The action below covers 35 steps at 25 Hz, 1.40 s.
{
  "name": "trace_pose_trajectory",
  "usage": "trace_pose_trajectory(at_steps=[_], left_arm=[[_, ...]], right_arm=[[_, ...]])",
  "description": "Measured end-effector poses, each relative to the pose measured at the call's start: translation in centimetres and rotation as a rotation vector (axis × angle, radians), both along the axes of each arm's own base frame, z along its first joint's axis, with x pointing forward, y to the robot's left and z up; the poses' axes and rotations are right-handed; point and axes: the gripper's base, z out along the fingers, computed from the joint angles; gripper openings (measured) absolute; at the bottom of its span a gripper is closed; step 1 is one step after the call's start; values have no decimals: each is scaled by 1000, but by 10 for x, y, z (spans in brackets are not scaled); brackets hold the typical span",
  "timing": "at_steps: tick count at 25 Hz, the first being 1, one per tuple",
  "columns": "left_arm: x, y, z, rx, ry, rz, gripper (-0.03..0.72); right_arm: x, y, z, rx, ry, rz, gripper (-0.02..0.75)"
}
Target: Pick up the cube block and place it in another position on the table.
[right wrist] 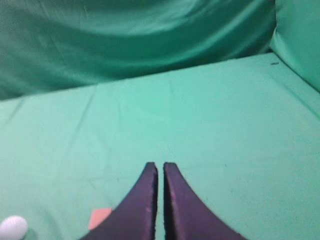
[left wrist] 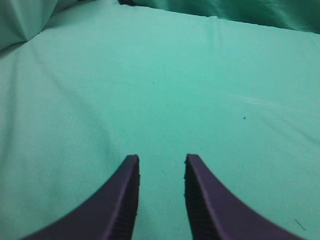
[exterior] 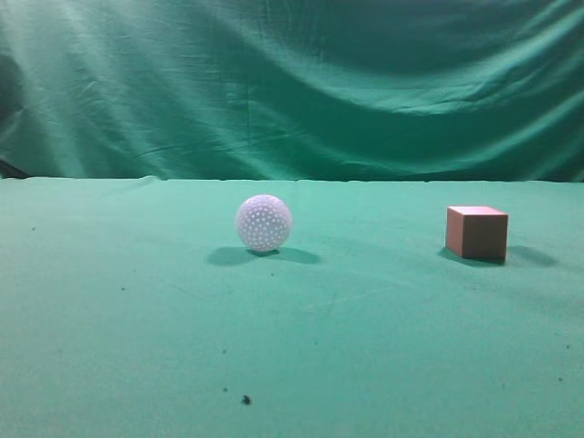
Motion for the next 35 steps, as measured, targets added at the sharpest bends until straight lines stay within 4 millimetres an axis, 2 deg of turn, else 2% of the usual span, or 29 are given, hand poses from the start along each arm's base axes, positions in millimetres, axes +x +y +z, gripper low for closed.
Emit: trace_pose_trajectory(at_steps=[4, 10, 21, 22, 23, 24, 30, 31, 35], left_arm=[[0, 0, 0, 0, 0, 0, 262], [0, 0, 0, 0, 0, 0, 262], [0, 0, 0, 0, 0, 0, 262], [0, 0, 0, 0, 0, 0, 262], [0, 0, 0, 0, 0, 0, 262], [0, 0, 0, 0, 0, 0, 262], [0, 0, 0, 0, 0, 0, 262], [0, 0, 0, 0, 0, 0, 262], [0, 0, 0, 0, 0, 0, 262]], right_arm=[[19, 12, 0, -92, 221, 168, 0], [56, 37, -7, -220, 528, 259, 0], [110, 101, -31, -306, 737, 379, 0], [115, 105, -34, -309, 755, 381, 49], [120, 107, -36, -306, 766, 377, 49], [125, 110, -39, -308, 780, 372, 131], [152, 126, -54, -298, 834, 363, 430], [157, 128, -58, -295, 843, 359, 460], [172, 134, -78, -299, 869, 315, 452]])
